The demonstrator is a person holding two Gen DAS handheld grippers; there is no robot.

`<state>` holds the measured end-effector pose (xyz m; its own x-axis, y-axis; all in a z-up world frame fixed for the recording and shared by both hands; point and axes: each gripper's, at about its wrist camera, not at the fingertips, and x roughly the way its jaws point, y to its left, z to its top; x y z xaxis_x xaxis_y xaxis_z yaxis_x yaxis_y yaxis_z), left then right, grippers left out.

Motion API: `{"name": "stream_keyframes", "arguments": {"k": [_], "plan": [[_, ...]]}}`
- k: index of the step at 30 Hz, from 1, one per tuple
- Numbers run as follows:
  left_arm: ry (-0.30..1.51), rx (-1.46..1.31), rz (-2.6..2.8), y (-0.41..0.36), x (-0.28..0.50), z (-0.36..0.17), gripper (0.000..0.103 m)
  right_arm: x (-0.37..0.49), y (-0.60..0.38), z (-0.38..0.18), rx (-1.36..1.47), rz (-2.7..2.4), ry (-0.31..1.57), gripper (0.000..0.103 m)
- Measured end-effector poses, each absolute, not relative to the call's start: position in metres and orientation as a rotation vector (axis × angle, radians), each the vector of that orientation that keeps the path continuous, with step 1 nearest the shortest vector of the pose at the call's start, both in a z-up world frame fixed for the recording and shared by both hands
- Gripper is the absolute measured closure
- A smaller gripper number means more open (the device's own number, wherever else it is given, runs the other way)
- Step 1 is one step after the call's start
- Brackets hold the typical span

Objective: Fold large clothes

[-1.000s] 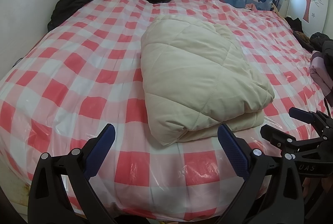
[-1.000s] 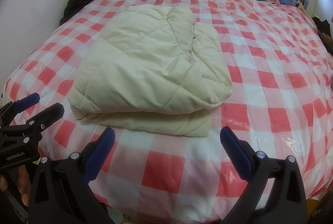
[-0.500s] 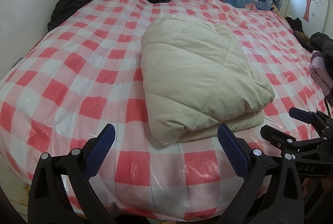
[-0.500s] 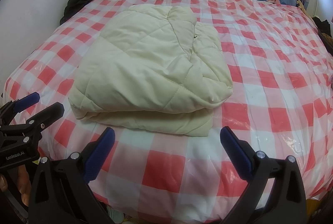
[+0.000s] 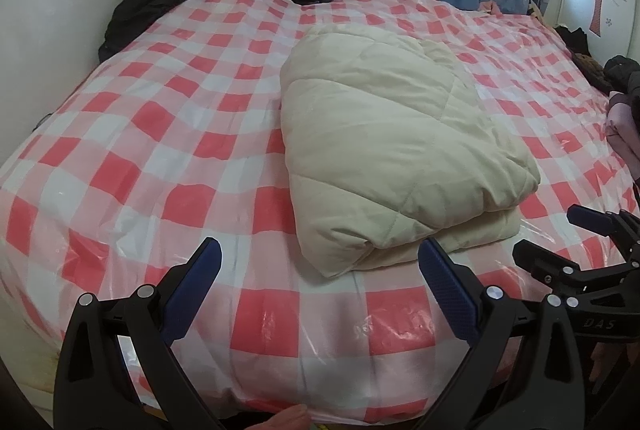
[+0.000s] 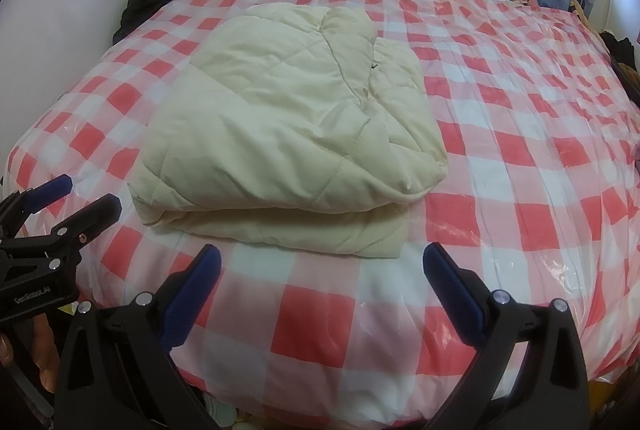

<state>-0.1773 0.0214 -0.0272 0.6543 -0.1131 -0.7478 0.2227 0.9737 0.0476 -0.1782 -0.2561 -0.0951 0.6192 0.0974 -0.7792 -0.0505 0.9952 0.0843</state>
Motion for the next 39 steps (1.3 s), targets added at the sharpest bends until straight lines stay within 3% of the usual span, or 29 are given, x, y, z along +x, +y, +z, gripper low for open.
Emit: {"name": "stream_keyframes", "arguments": {"k": [39], "plan": [[0.793,0.125,-0.212,0.019,-0.189,-0.010,0.008,-0.179,-0.254,-0.084,0.045,0.098,0.888,0.006]]}}
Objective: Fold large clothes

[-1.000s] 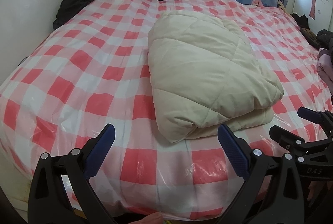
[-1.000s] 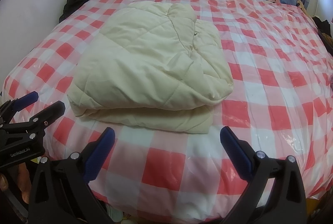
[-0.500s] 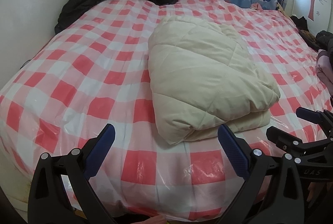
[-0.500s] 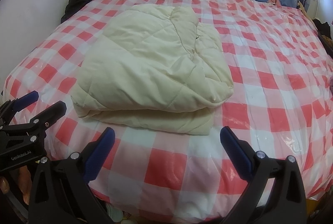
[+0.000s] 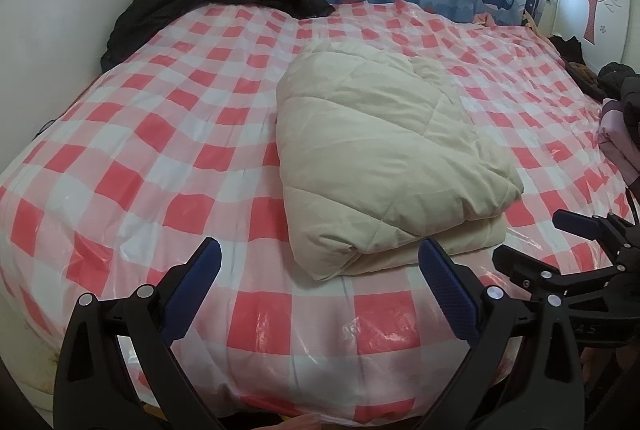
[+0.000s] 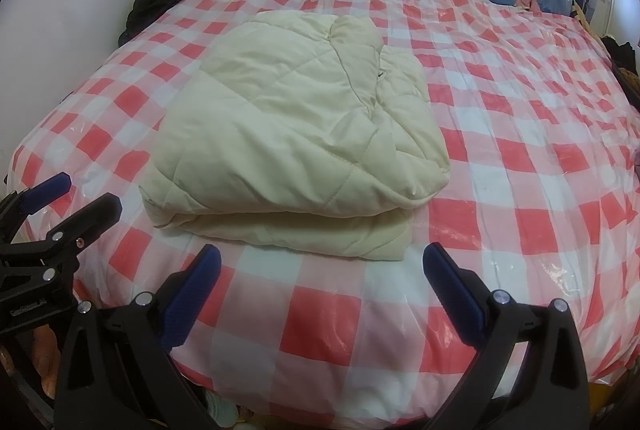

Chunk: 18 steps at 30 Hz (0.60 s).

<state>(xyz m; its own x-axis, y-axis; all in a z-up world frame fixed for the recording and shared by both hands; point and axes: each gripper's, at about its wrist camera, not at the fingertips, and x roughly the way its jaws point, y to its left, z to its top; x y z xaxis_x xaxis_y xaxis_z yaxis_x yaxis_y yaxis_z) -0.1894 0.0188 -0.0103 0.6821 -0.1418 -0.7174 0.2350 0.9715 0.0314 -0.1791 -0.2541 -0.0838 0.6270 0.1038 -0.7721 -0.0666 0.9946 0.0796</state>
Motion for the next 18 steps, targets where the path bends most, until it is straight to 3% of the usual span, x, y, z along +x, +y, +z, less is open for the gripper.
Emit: {"name": "stream_keyframes", "arguments": {"k": [18], "plan": [[0.785,0.124,-0.213,0.0176,-0.1907,-0.0067,0.008,-0.1782,-0.2547,-0.0850,0.050,0.100,0.892,0.005]]}}
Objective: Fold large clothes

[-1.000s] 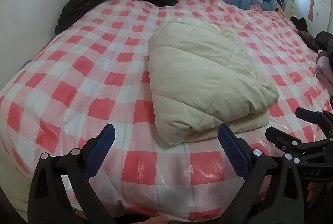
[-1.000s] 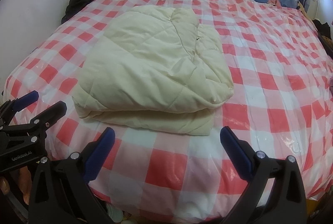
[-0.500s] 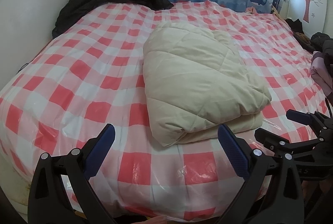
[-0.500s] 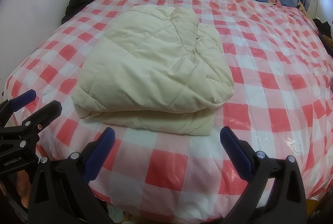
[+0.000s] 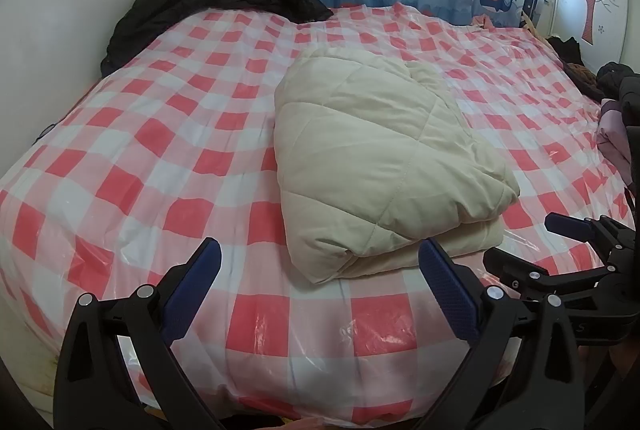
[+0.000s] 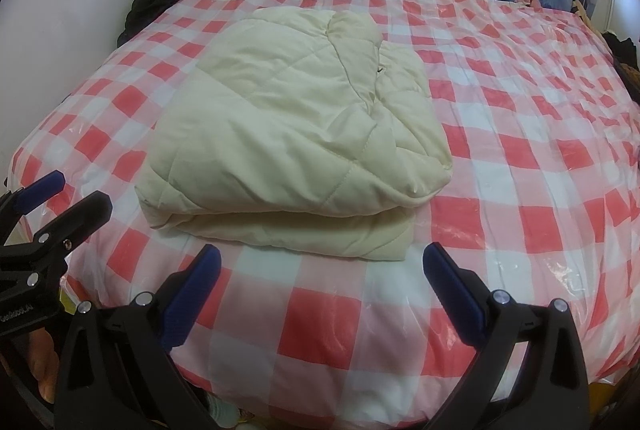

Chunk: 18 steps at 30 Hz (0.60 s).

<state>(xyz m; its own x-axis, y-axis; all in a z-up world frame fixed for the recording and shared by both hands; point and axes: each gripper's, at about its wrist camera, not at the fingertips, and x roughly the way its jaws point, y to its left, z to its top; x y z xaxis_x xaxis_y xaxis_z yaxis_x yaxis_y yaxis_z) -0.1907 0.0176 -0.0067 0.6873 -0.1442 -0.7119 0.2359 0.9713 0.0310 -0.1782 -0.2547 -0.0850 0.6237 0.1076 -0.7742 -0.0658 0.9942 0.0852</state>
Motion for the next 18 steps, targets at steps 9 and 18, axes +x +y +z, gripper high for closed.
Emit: {"name": "stream_keyframes", "arguments": {"k": [9,18], "plan": [[0.781,0.064,-0.266,0.0220,-0.1866,-0.0073,0.008,-0.1782,-0.2542,-0.0870,0.051,0.101,0.895,0.005],[0.748,0.110,-0.205,0.0207,-0.1903,-0.0055,0.008,-0.1827,-0.2535,-0.0819,0.051,0.095,0.885,0.005]]}}
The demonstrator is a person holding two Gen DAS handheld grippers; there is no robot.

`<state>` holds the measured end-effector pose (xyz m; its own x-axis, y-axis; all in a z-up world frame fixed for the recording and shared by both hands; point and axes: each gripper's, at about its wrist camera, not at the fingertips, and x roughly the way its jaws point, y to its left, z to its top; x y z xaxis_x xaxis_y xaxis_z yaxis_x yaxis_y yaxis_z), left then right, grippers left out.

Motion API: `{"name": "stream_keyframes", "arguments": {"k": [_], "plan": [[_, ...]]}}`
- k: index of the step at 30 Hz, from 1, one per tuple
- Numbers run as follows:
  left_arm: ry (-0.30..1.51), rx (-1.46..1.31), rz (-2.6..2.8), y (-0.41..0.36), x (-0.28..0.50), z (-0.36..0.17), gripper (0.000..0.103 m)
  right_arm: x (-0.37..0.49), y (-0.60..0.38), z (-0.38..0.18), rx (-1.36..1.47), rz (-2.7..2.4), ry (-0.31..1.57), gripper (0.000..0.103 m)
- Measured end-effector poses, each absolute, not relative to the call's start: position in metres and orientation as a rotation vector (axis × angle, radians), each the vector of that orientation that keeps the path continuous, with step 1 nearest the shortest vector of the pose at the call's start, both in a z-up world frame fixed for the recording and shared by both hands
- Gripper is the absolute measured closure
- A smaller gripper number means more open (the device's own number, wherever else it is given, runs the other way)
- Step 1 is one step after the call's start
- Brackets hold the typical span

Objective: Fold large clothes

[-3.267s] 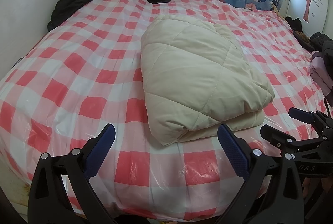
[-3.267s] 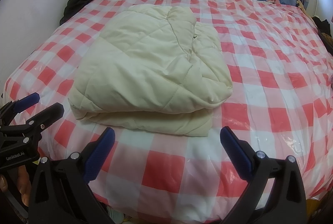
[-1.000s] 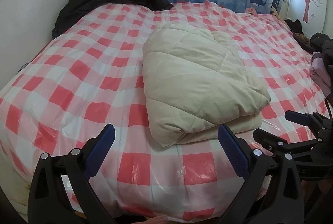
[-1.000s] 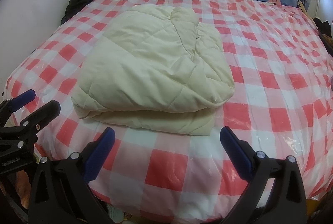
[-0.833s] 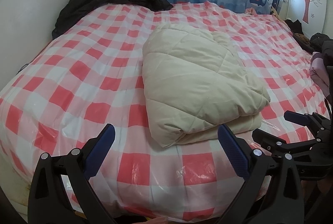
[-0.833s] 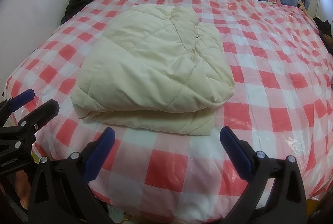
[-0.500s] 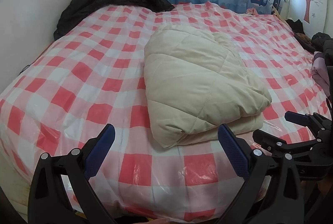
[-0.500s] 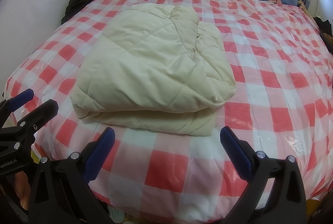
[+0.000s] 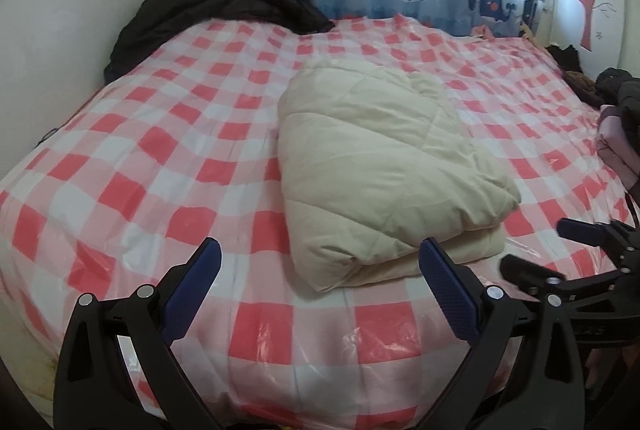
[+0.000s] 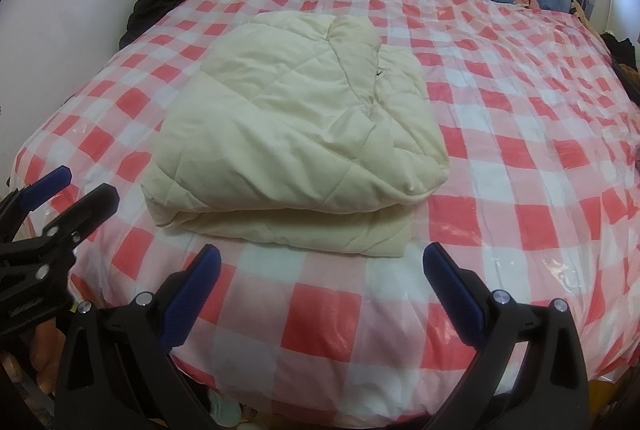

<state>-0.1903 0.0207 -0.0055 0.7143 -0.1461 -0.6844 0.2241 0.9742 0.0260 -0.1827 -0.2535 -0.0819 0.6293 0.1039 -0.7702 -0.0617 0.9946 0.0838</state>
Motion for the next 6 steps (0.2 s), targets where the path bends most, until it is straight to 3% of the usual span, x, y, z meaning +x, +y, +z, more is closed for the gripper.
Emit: {"name": "stream_keyframes", "arguments": {"k": [6], "plan": [[0.772,0.084,-0.188,0.0275,-0.1906,-0.0079,0.008,-0.1930,-0.2544,-0.0719,0.049,0.082,0.868,0.006]]}}
